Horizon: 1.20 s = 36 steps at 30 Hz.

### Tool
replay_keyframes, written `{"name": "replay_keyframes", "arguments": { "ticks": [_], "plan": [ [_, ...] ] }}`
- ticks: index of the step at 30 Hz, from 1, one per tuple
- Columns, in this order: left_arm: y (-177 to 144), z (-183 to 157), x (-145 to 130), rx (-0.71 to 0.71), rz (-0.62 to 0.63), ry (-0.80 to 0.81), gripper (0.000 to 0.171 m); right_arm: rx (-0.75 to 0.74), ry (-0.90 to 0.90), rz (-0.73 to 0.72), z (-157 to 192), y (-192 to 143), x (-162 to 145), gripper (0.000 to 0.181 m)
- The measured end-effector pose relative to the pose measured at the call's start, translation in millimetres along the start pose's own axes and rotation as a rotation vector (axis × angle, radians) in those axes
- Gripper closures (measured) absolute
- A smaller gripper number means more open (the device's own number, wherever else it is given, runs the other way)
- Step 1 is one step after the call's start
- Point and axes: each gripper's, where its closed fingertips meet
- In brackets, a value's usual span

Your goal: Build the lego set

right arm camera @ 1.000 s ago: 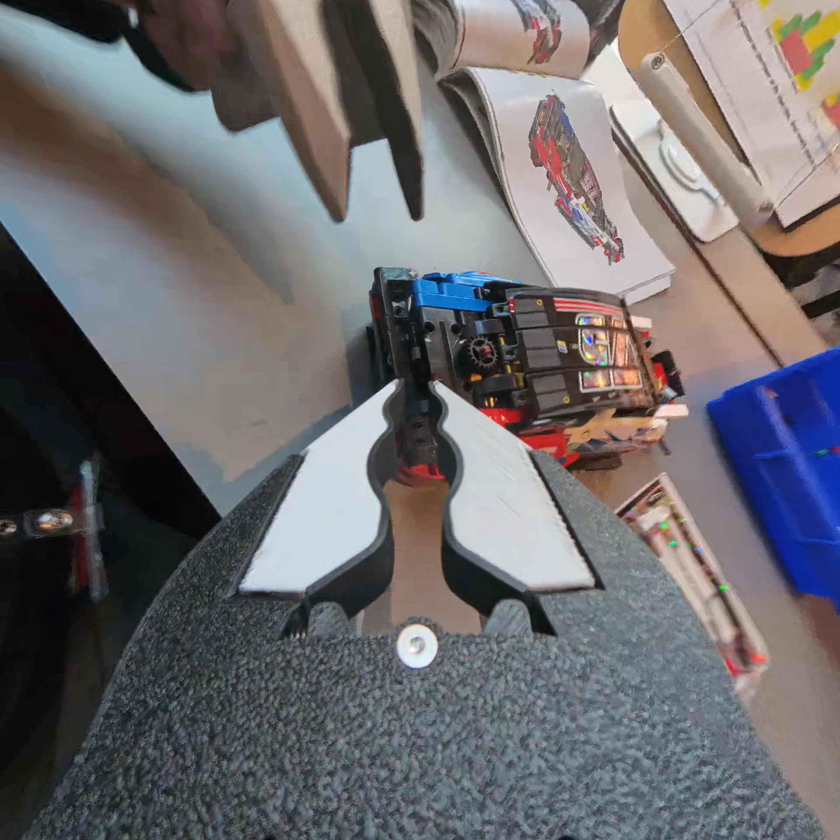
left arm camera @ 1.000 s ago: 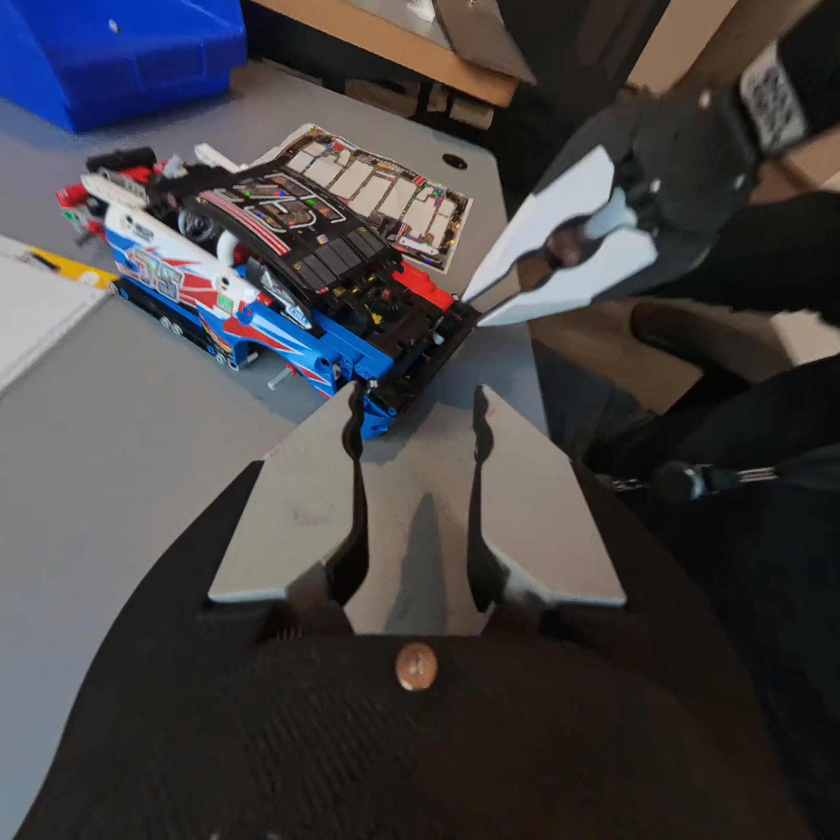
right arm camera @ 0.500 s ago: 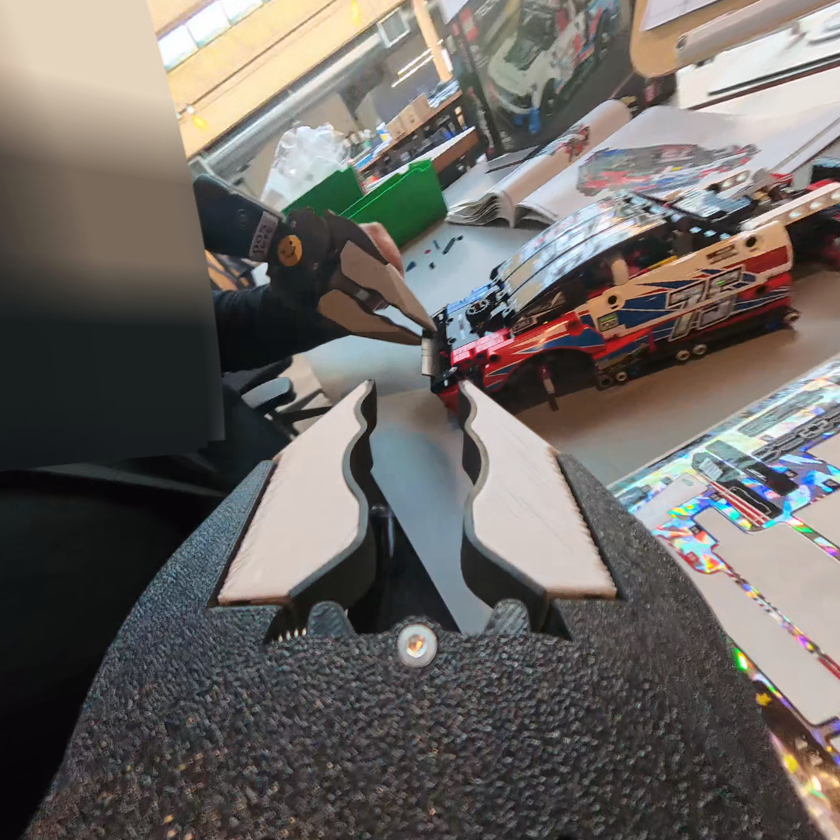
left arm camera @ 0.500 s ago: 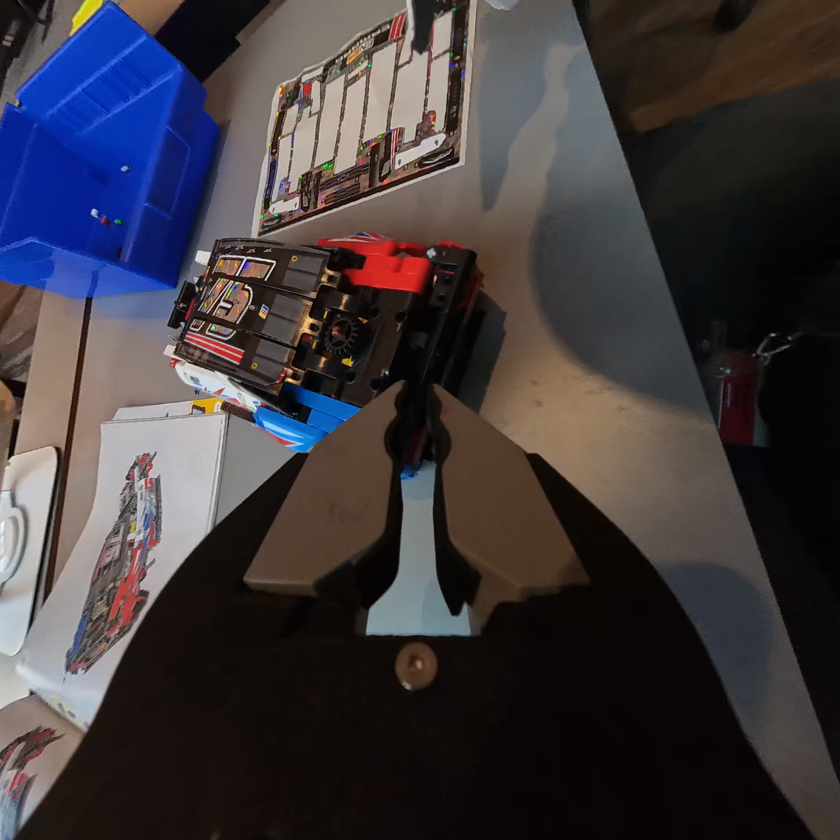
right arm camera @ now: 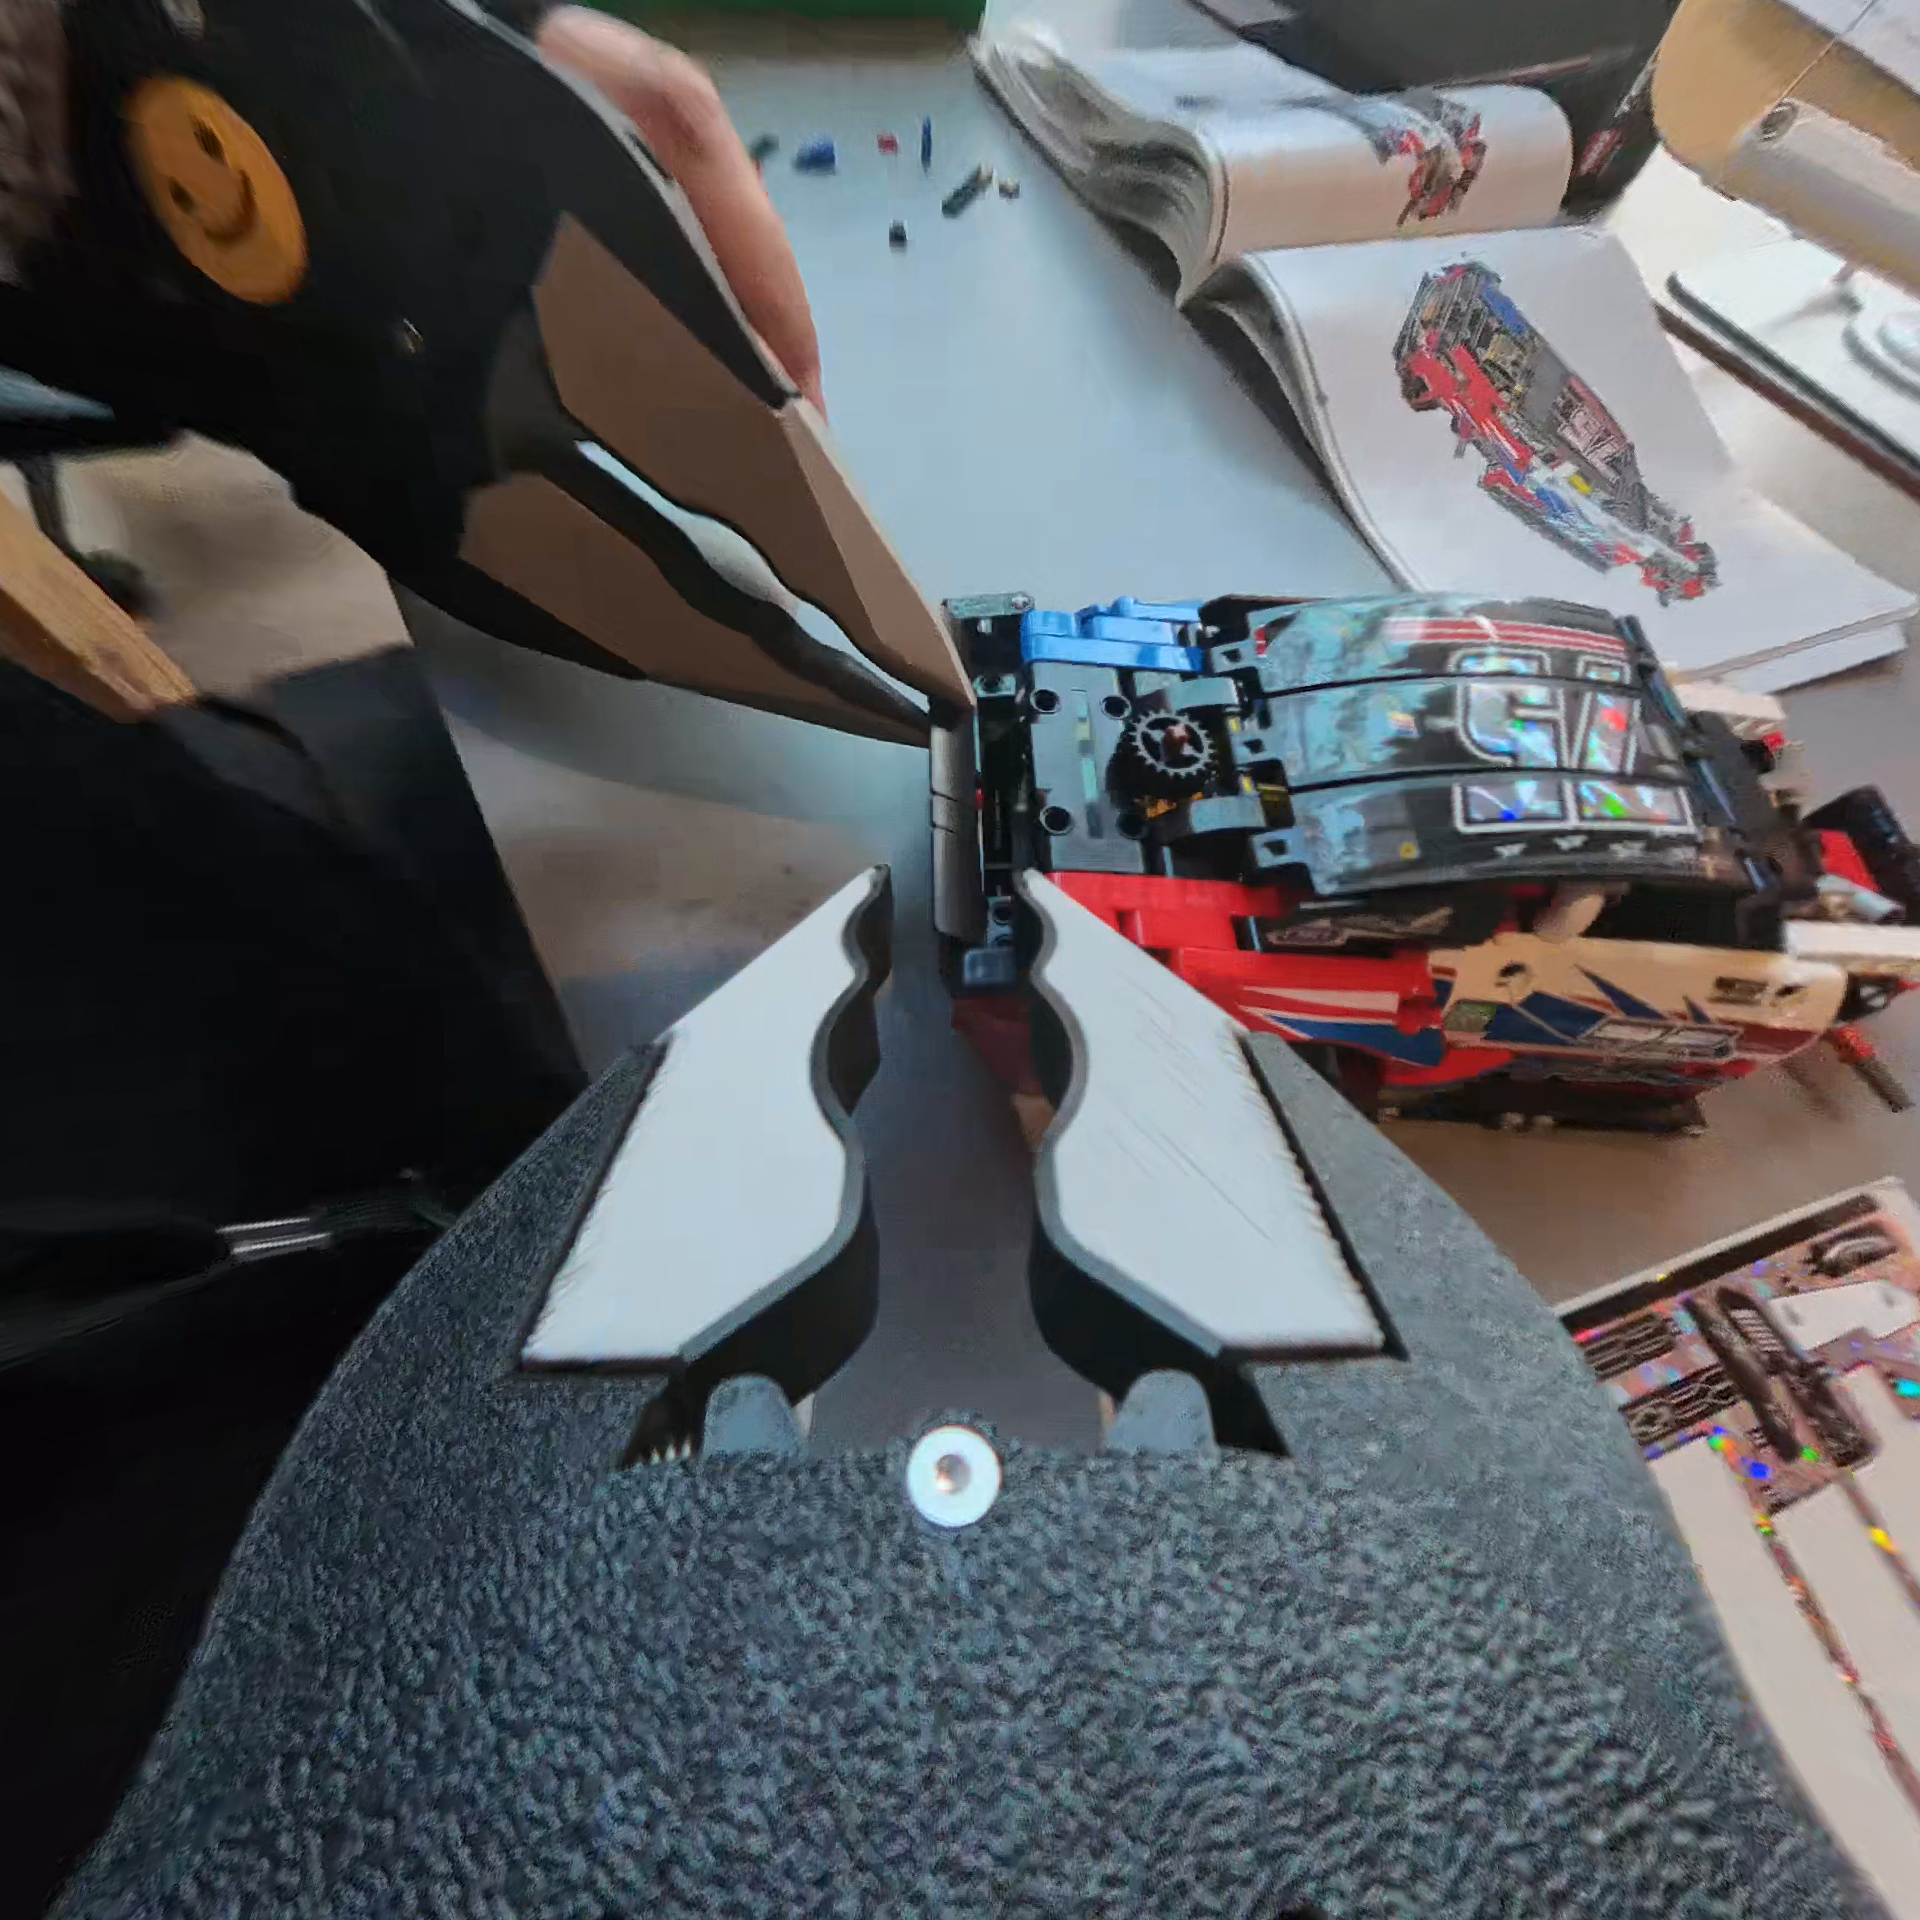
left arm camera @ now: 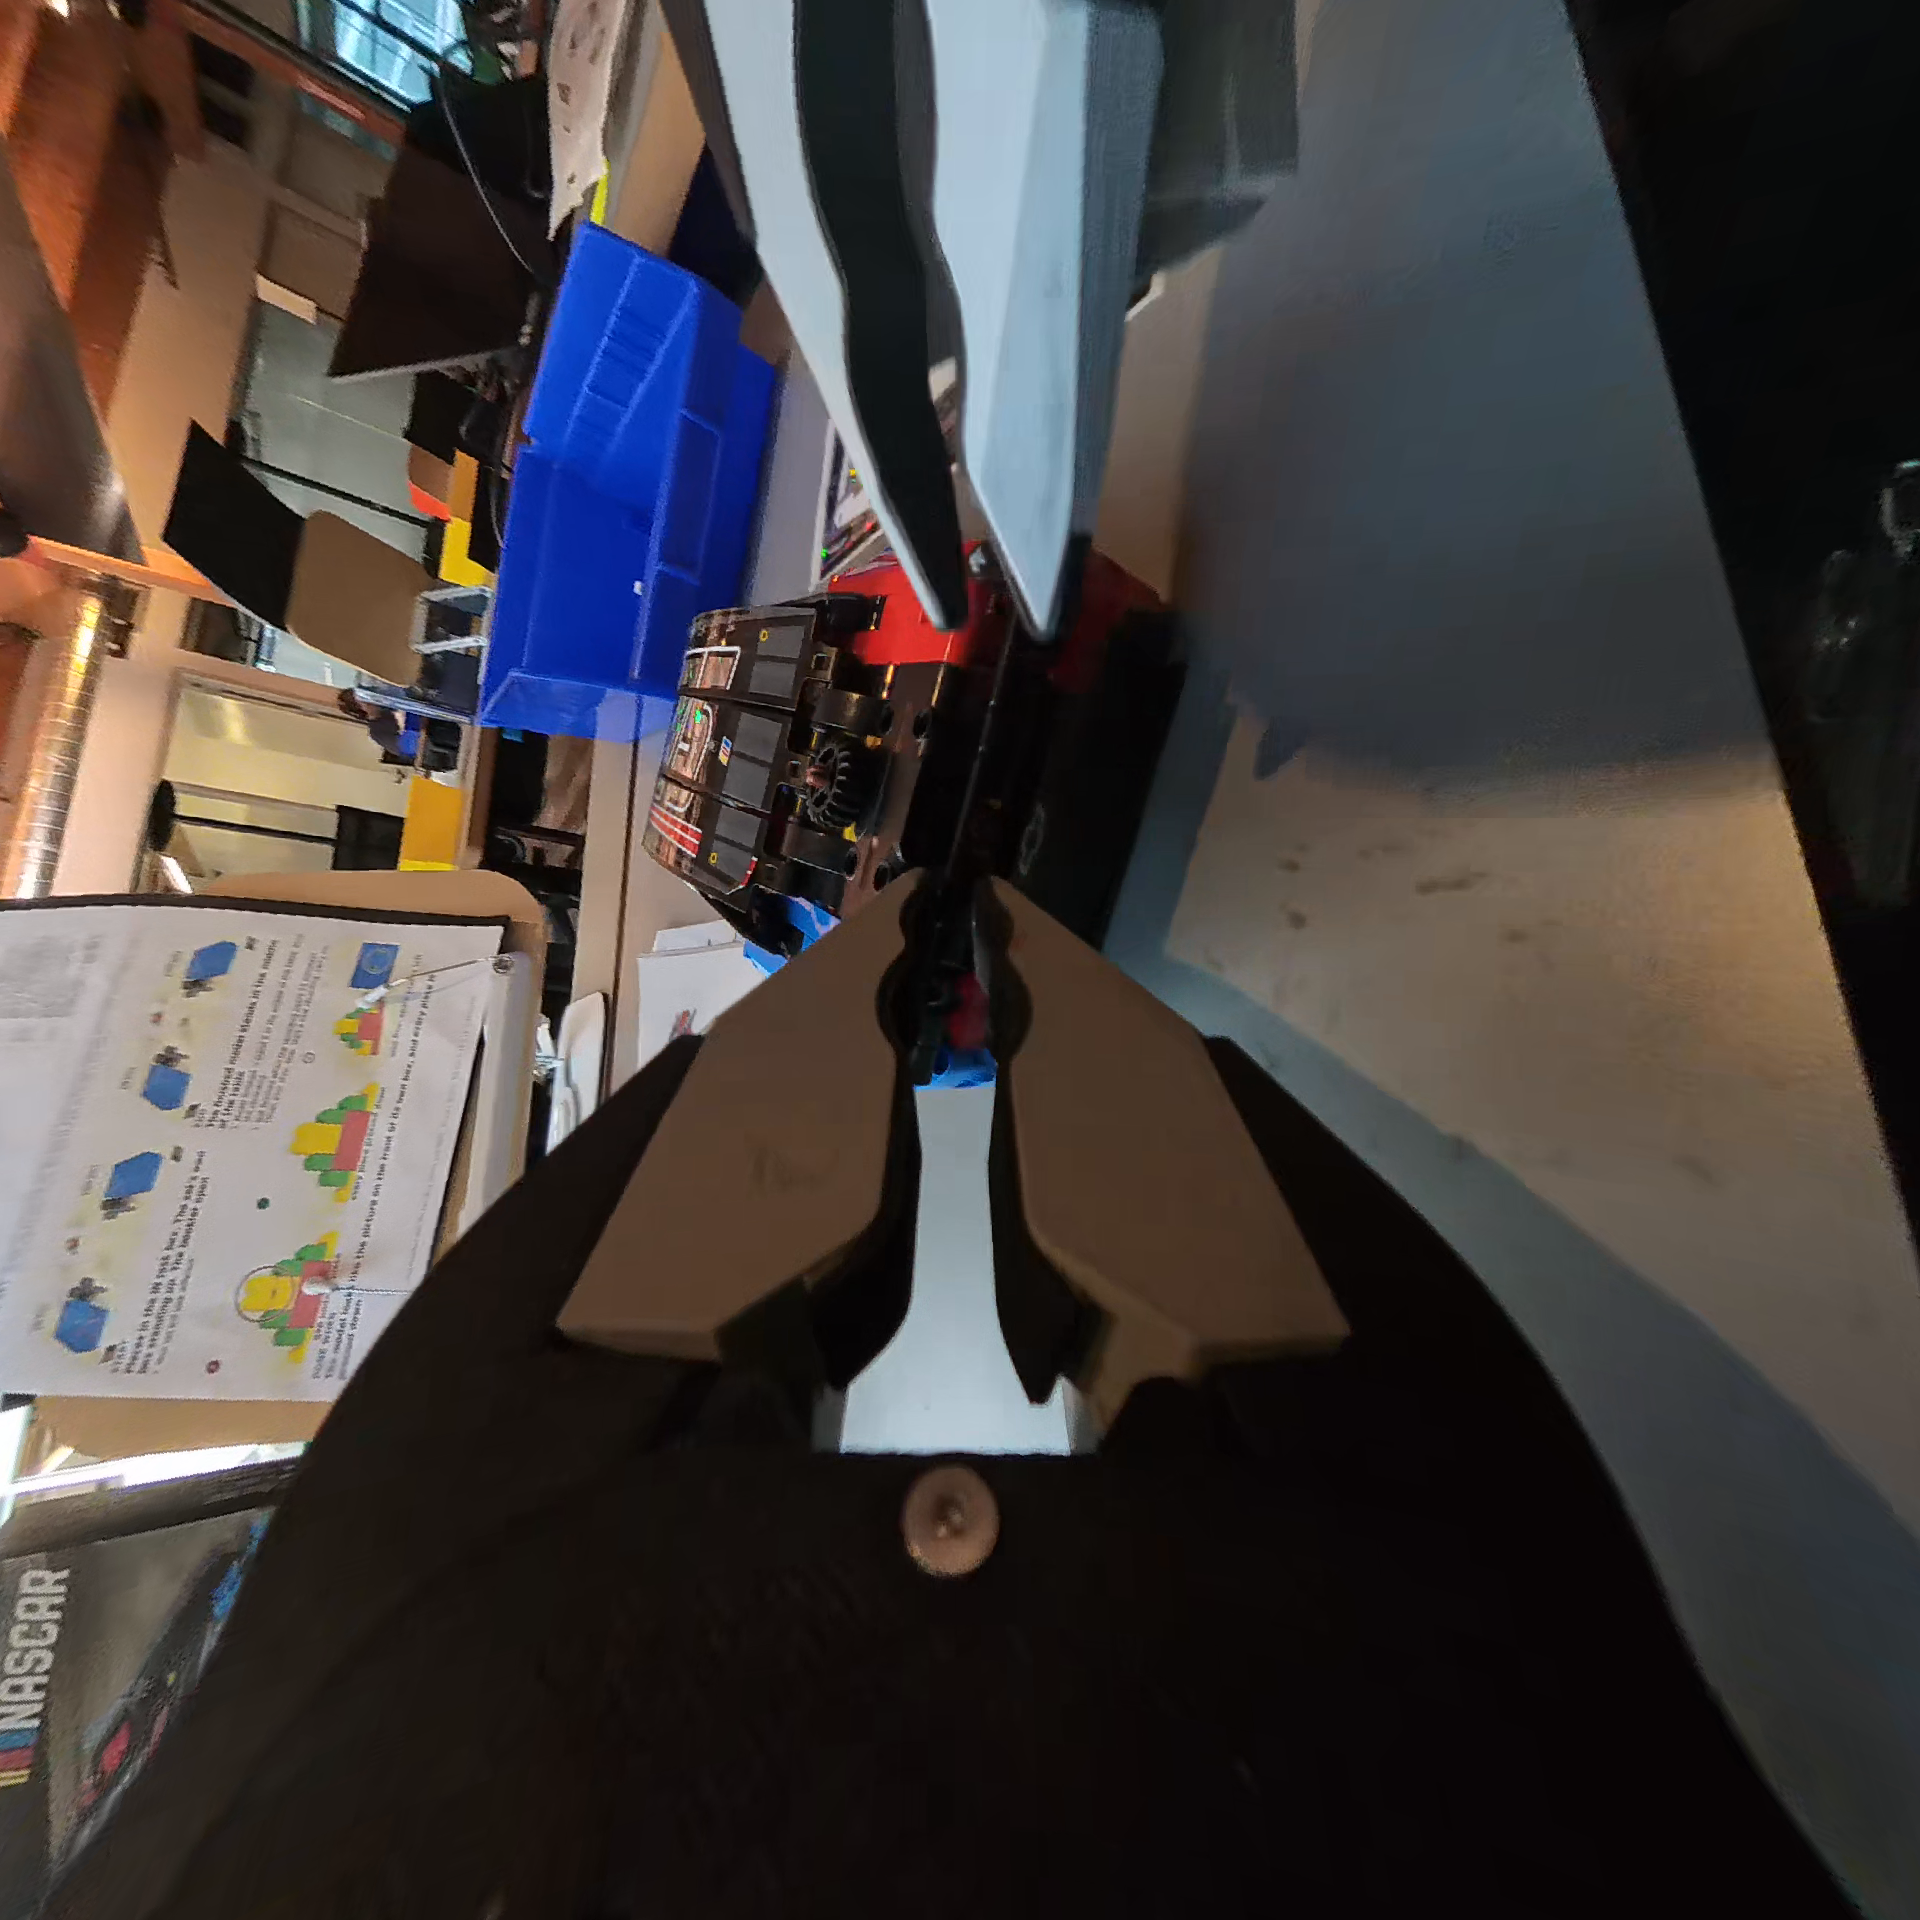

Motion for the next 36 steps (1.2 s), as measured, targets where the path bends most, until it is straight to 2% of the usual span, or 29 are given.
{"name": "replay_keyframes", "arguments": {
  "ticks": [2,7,10,13,15,16,18,22,28,33,36],
  "plan": [
    [1,0,1,0.036,-0.017,0.024,0.168,-0.081,-0.107,0.071,-3,11,-5,0.167],
    [4,2,1,0.105,-0.041,0.025,0.168,-0.298,-0.494,0.193,-7,18,-10,0.168],
    [0,4,3,0.074,-0.074,-0.128,0.171,-0.439,-0.743,0.225,-7,17,-7,0.167],
    [-11,12,2,-0.014,-0.121,-0.349,0.171,-0.492,-0.804,0.23,-8,17,-7,0.166],
    [-15,21,-8,-0.039,-0.103,-0.432,0.171,-0.525,-0.863,0.236,-8,17,-7,0.166],
    [-16,23,-13,-0.047,-0.089,-0.424,0.171,-0.548,-0.91,0.242,-8,17,-7,0.166],
    [-15,18,-22,-0.054,-0.054,-0.305,0.171,-0.579,-0.98,0.249,-8,17,-7,0.166],
    [-10,22,-23,0.054,-0.035,-0.036,0.171,-0.61,-1.04,0.256,-7,17,-7,0.166],
    [-10,18,-12,0.027,-0.078,-0.023,0.171,-0.575,-0.963,0.27,-8,13,-8,0.166],
    [-7,17,-10,0.021,-0.082,-0.006,0.171,-0.595,-1.042,0.287,-7,12,-7,0.168],
    [-7,15,-8,0.016,-0.085,0.017,0.171,-0.622,-1.105,0.283,-7,10,-4,0.176]
  ]
}}
Point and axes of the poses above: each gripper's, where its closed fingertips meet, y out along the fingers, x out of its top, z = x × y across the jaws, and after that the axes turned 8 degrees about -y, right-handed
